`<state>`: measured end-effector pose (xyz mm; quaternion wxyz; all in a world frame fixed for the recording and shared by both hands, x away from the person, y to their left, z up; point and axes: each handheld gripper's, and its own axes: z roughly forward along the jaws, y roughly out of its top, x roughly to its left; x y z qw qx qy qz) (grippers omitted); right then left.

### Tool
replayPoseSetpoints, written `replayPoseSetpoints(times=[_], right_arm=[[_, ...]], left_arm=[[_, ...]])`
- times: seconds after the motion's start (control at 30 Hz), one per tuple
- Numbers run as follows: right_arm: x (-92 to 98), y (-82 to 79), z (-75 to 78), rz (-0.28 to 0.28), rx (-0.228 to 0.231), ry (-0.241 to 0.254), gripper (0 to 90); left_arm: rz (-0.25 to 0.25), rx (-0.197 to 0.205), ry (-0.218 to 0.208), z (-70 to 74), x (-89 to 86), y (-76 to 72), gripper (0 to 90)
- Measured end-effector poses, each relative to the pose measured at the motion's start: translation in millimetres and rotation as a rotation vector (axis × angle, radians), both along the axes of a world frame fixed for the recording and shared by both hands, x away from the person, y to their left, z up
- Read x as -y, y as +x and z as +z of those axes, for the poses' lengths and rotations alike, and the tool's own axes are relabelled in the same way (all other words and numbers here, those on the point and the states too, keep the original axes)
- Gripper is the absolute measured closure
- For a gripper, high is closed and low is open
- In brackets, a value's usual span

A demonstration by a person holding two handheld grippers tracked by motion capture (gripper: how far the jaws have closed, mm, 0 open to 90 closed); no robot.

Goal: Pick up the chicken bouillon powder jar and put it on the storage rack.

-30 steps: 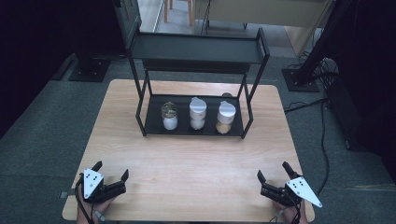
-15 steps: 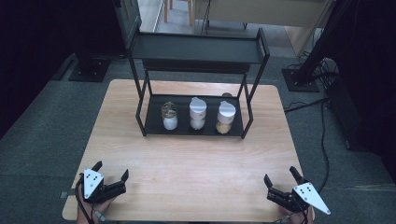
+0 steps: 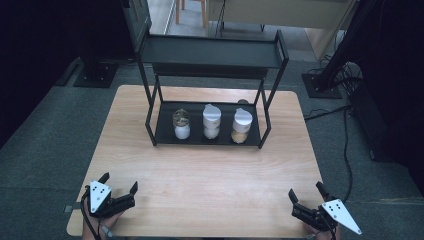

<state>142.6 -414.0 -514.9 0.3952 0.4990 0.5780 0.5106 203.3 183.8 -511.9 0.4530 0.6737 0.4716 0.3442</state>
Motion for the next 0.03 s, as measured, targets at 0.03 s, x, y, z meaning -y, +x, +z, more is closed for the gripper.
replayPoseSetpoints(times=[0.03], right_arm=[[0.2,-0.2,-0.1,0.000,0.000,0.004,0.2]], left_arm=[[0.000,-0.001,-0.001,0.0,0.0,0.1,1.4]])
